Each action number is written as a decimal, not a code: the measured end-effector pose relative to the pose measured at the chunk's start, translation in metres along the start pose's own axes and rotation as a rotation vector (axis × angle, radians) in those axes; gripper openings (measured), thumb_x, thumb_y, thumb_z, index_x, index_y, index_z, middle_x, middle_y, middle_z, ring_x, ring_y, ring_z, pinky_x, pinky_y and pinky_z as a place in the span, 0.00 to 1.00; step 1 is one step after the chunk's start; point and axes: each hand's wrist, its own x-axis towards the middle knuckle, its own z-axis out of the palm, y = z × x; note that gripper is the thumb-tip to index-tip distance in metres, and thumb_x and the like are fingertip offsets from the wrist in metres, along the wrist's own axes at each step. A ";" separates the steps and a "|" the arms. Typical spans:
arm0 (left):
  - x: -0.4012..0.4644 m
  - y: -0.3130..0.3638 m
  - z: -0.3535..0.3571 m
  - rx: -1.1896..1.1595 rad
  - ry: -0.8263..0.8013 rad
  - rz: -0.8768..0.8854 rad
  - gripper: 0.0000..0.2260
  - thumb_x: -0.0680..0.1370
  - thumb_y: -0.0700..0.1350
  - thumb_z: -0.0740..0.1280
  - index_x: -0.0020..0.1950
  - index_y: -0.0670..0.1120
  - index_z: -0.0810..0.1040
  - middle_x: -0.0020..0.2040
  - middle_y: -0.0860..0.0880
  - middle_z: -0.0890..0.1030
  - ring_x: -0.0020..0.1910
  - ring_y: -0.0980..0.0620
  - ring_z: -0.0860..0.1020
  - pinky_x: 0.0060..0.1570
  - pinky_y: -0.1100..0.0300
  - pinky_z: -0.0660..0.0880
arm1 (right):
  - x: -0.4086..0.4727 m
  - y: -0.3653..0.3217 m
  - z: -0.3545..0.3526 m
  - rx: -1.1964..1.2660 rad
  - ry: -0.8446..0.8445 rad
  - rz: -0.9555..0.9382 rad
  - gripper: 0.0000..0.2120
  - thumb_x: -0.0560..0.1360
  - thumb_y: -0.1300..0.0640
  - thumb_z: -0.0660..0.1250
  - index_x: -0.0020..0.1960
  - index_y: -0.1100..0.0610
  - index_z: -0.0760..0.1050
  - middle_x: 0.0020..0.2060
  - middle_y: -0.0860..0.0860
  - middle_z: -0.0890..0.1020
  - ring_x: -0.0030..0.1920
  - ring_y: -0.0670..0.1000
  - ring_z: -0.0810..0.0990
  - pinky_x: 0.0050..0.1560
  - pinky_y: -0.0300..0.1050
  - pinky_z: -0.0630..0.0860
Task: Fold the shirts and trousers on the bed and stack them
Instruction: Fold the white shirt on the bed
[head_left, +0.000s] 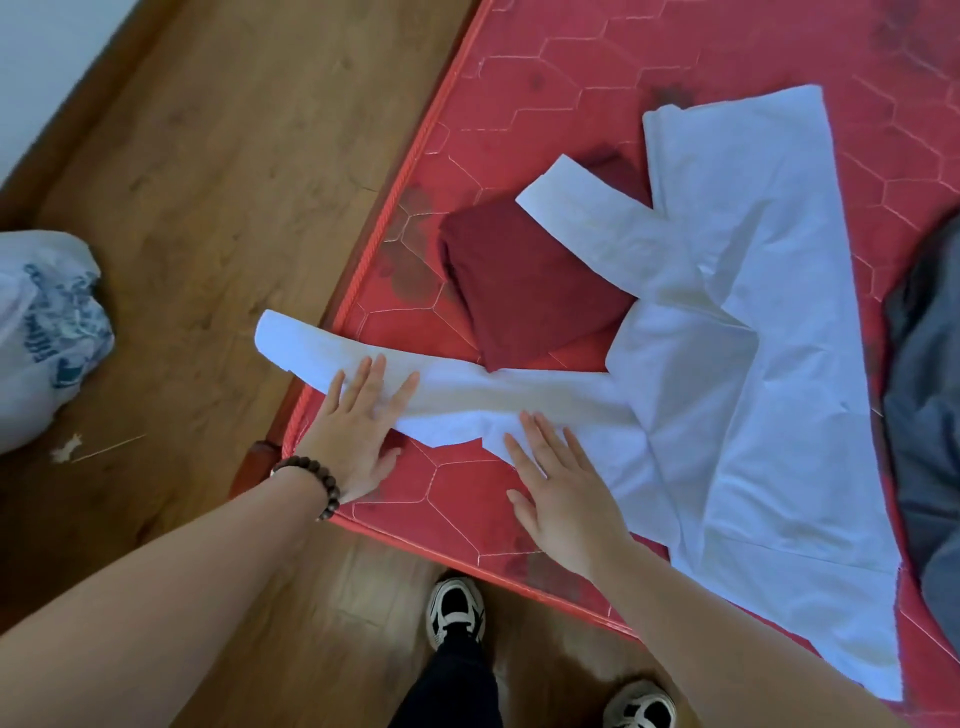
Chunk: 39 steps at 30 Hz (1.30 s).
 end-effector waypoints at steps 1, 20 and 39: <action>0.001 -0.007 0.003 0.010 -0.018 -0.026 0.40 0.79 0.58 0.57 0.75 0.51 0.28 0.78 0.38 0.38 0.77 0.42 0.37 0.75 0.46 0.39 | 0.011 -0.007 0.002 -0.006 -0.020 -0.017 0.28 0.78 0.47 0.50 0.75 0.57 0.62 0.75 0.58 0.61 0.76 0.56 0.59 0.73 0.55 0.55; 0.048 -0.047 -0.023 0.124 -0.014 0.112 0.38 0.78 0.62 0.54 0.79 0.46 0.41 0.79 0.40 0.42 0.77 0.42 0.38 0.72 0.41 0.33 | 0.089 -0.035 0.013 0.048 -0.087 -0.109 0.34 0.76 0.45 0.50 0.76 0.63 0.55 0.74 0.55 0.66 0.75 0.53 0.62 0.73 0.54 0.61; 0.010 -0.080 0.000 -0.009 0.293 0.071 0.23 0.73 0.40 0.52 0.62 0.34 0.77 0.63 0.35 0.77 0.63 0.36 0.76 0.73 0.51 0.56 | 0.049 -0.012 0.021 0.049 0.076 0.171 0.29 0.82 0.44 0.42 0.77 0.59 0.56 0.77 0.55 0.58 0.77 0.52 0.52 0.75 0.58 0.48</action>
